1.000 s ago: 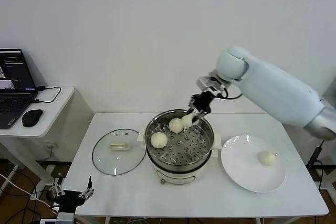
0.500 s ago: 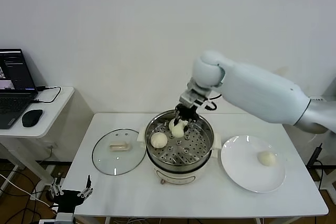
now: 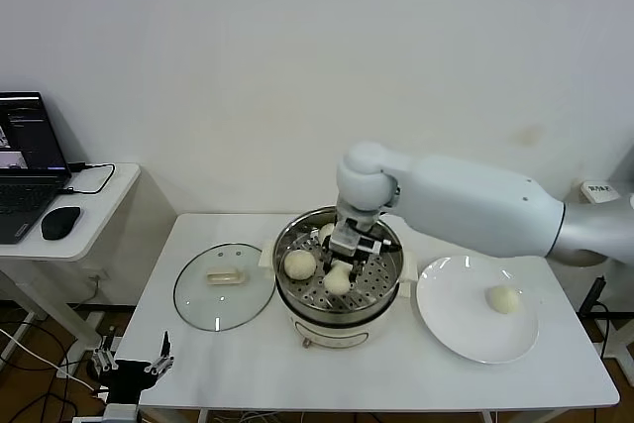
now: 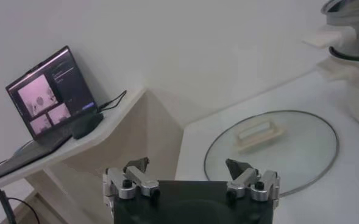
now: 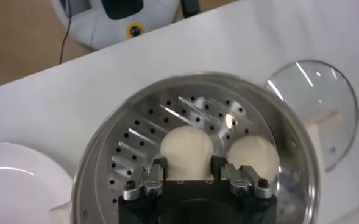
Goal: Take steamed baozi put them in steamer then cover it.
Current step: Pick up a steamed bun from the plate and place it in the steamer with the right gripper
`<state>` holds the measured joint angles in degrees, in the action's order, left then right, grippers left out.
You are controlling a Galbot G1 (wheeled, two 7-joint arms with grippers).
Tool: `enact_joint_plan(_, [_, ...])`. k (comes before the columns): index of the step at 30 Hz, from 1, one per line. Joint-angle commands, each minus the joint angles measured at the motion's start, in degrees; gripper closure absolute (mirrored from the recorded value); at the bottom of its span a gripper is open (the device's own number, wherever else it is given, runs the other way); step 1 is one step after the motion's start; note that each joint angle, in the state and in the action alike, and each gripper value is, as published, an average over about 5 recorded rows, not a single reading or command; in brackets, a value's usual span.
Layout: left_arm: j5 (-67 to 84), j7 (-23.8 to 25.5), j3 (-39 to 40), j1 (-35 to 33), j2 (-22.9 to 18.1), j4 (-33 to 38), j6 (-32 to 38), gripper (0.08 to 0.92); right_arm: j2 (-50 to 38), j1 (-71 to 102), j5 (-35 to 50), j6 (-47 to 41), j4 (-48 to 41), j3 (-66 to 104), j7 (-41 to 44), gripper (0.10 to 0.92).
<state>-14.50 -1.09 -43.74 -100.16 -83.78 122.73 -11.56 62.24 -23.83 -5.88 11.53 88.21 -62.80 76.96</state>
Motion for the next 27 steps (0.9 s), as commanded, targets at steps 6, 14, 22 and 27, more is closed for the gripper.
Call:
enact_joint_plan(6, [-0.2,0.0,0.0,0.3,-0.2,-0.7,0.0,0.177,2.0,3.5,-11.1,3.8,0.0,-0.8,-2.7,0.558])
enact_joint_plan(14, [-0.3,0.0,0.0,0.9,-0.1,-1.7,0.1,0.177,2.8,4.4,-10.5,4.1,-1.4,-0.6,-2.9,0.558])
enact_joint_plan(22, [-0.4,0.2,0.1,1.6,-0.1,-2.5,0.0,0.177,3.0,5.4,-9.4,3.7,-1.9,-0.2,-3.7,0.557])
enact_joint_plan(27, [-0.4,0.2,0.1,1.6,0.0,-2.8,0.0,0.177,2.7,5.4,-8.9,3.2,-1.8,0.0,-4.4,0.506])
